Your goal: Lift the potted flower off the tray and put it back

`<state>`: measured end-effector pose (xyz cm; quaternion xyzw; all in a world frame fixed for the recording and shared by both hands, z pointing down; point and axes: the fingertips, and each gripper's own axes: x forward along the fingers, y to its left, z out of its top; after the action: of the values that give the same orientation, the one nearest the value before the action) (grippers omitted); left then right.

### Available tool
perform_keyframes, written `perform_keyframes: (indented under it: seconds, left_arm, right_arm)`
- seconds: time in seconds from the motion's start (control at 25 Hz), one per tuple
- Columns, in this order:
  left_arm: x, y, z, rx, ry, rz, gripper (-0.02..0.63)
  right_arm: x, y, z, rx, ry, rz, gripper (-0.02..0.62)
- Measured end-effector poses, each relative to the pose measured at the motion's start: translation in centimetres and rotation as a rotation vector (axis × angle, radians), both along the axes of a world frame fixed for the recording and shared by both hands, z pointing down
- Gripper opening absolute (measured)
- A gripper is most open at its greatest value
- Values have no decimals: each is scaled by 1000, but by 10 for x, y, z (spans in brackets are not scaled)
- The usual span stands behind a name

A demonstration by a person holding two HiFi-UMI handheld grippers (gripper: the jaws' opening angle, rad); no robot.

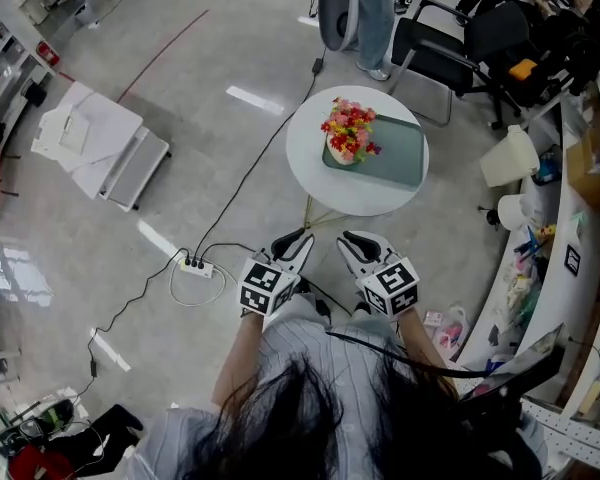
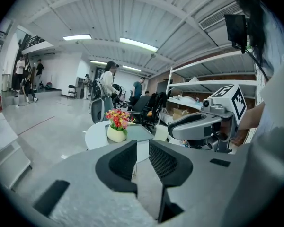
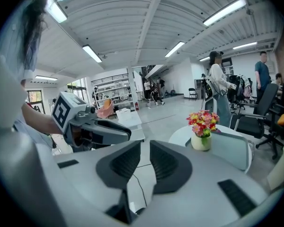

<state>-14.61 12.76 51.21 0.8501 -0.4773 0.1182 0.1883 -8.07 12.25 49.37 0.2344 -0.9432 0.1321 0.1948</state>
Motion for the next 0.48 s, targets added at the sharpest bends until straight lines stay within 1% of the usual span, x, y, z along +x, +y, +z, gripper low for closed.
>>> perform_keyframes:
  seconds: [0.12, 0.32, 0.48]
  left_arm:
    - [10, 2, -4, -2, 18, -28, 91]
    - [34, 6, -14, 8, 12, -64, 91]
    - [59, 11, -16, 11, 1, -63, 91]
  right_arm:
    - [12, 5, -1, 1, -3, -14, 78]
    - [36, 9, -6, 10, -20, -35, 78]
    - [49, 8, -14, 27, -37, -58, 78]
